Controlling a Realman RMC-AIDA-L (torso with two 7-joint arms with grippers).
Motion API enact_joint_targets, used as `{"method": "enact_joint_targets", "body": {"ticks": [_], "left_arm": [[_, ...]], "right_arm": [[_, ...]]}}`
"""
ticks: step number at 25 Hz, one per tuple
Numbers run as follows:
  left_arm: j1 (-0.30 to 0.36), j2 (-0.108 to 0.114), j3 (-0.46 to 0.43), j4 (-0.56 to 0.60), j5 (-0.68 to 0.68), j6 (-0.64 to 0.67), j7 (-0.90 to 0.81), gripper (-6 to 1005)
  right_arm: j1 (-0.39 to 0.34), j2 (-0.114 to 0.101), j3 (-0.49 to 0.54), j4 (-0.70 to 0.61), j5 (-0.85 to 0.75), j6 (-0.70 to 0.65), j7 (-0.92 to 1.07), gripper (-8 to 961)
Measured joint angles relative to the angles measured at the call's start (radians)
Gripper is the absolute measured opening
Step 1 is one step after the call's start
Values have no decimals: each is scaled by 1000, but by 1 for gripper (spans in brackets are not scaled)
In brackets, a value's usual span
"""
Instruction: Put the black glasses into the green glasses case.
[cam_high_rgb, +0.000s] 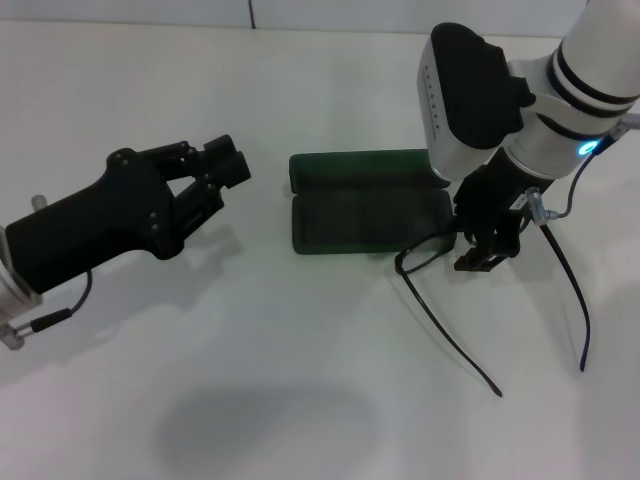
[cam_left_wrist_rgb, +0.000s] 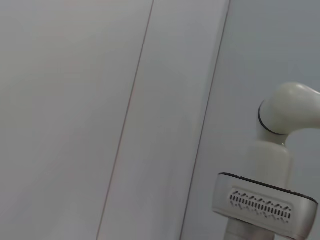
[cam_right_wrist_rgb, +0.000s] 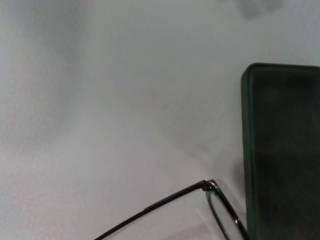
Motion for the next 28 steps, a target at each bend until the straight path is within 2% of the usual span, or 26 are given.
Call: {"method": "enact_joint_targets", "body": {"ticks": [1, 6, 12, 18, 22, 25, 28], "left_arm": [[0, 0, -6, 0, 0, 2, 0, 166], [-2, 1, -21, -12, -12, 10, 1, 159], [-2, 1, -22, -20, -15, 11, 9, 150], [-3, 0, -22, -38, -20, 13, 9, 141], [-3, -1, -22, -48, -24, 36, 9, 135], [-3, 1, -25, -55, -27, 84, 10, 130], [-7, 2, -38, -63, -27, 144, 19, 126]], "right_arm": [[0, 0, 0, 0, 0, 0, 0, 594], [-1, 0, -2, 3, 7, -9, 0, 367], [-8, 0, -4, 8, 10, -17, 1, 142], [-21, 0, -23, -2, 24, -18, 1, 108], [-63, 0, -18, -81, 38, -69, 11, 85], [-115, 0, 34, -210, 54, -138, 26, 85], [-177, -4, 144, -322, 119, -228, 28, 85]]}}
